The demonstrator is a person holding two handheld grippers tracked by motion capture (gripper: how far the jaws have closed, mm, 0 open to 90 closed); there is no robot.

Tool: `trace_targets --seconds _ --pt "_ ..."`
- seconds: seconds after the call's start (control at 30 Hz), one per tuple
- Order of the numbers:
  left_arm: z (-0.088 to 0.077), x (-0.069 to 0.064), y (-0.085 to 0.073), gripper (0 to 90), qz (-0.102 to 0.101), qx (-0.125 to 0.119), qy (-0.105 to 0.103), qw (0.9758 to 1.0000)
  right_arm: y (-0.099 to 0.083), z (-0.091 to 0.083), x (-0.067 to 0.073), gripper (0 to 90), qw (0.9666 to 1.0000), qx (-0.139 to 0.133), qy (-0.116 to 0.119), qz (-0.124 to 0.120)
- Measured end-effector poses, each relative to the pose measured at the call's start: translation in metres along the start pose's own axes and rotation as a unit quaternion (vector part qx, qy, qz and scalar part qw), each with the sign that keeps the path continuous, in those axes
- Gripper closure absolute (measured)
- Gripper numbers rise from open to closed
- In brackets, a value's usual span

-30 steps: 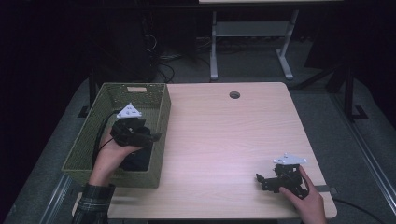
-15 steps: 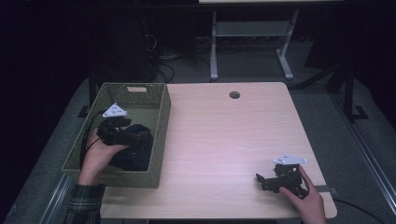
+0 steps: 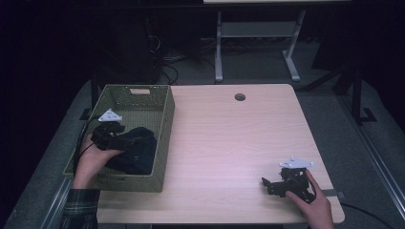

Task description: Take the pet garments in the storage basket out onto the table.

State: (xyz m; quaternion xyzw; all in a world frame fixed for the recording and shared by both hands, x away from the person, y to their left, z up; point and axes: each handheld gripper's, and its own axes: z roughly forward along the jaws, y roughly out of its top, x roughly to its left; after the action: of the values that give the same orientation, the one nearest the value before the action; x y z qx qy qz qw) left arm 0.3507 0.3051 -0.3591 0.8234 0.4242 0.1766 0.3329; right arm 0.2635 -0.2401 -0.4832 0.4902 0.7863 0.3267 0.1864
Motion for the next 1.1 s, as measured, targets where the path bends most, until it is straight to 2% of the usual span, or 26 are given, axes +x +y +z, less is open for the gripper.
trace_targets --seconds 0.37,0.57,1.1 --pt "0.016 0.004 -0.011 14.4 -0.005 0.049 -0.019 0.9986 0.000 0.000 0.000 0.0 1.0000 0.000 0.000 0.000" --pt "0.022 0.004 -0.014 14.4 -0.005 0.062 -0.029 0.9977 0.000 0.000 0.000 0.0 1.0000 0.000 0.000 0.000" --pt "0.044 0.003 -0.023 14.5 -0.006 0.110 -0.048 0.9927 0.000 0.000 0.000 0.0 1.0000 0.000 0.000 0.000"
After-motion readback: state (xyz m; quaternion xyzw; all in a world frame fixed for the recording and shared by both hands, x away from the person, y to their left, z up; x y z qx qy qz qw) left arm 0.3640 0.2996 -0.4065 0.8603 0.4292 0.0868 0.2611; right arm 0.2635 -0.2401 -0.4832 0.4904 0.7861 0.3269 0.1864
